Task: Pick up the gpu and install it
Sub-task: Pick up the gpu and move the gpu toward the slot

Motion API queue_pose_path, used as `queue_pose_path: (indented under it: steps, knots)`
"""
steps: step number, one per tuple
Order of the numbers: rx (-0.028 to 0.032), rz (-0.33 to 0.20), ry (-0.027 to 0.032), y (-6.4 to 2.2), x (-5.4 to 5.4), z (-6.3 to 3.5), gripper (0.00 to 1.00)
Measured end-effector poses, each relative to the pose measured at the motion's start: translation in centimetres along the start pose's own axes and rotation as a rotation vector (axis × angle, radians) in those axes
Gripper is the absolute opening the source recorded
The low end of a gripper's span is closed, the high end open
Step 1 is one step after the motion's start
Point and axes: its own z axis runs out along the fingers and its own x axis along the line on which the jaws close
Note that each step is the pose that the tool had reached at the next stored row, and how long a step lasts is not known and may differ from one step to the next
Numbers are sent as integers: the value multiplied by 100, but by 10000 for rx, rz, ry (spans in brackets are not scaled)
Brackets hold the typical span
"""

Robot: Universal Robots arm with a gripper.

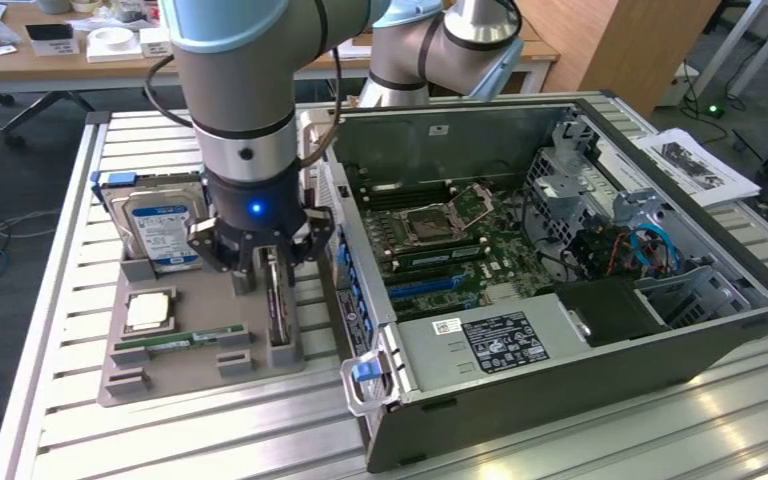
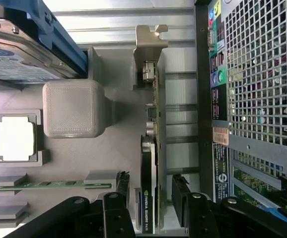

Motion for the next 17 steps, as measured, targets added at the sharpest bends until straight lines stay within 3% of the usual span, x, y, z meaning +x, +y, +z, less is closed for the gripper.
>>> queue_pose_path:
  steps: [9, 17]
  knots:
    - [1, 0, 1, 10, 2, 148, 47]
    - [2, 2, 1, 75, 8, 198, 47]
